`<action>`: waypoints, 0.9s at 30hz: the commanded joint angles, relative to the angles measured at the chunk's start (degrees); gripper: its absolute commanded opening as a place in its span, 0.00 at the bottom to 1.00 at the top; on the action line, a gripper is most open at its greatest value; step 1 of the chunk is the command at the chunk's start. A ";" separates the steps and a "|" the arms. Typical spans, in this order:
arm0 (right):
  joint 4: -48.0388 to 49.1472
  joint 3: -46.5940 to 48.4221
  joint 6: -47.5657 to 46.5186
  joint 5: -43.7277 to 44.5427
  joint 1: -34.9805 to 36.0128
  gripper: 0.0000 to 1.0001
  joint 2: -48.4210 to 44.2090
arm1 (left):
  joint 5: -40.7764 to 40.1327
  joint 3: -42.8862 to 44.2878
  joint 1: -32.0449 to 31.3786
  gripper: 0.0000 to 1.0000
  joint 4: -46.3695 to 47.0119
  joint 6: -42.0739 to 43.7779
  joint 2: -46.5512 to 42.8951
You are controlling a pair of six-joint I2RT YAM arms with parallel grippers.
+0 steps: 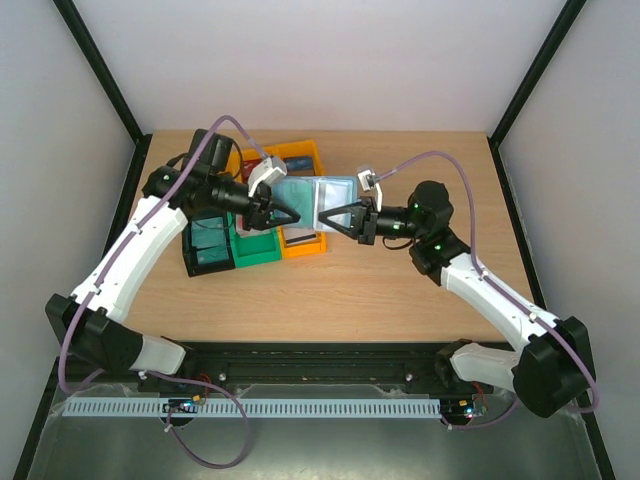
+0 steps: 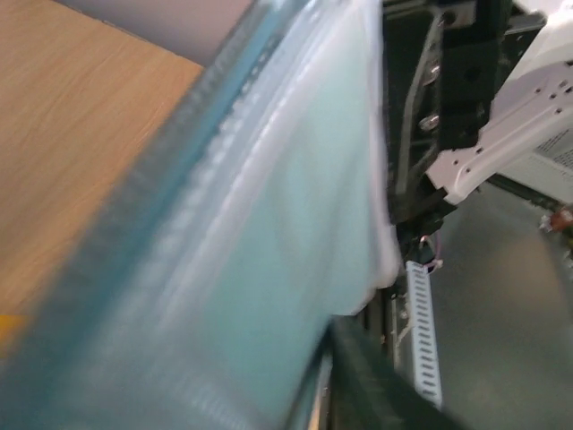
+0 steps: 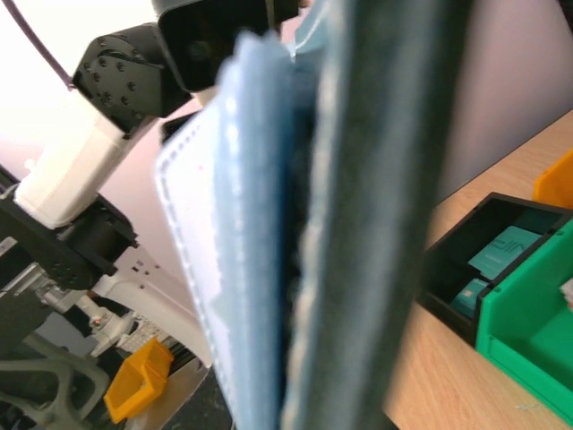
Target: Take the credit cards out of the card holder
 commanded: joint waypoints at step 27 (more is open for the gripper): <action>-0.28 7.32 -3.52 17.41 6.04 0.46 9.40 | -5.34 -0.44 -2.24 0.02 0.04 0.32 0.66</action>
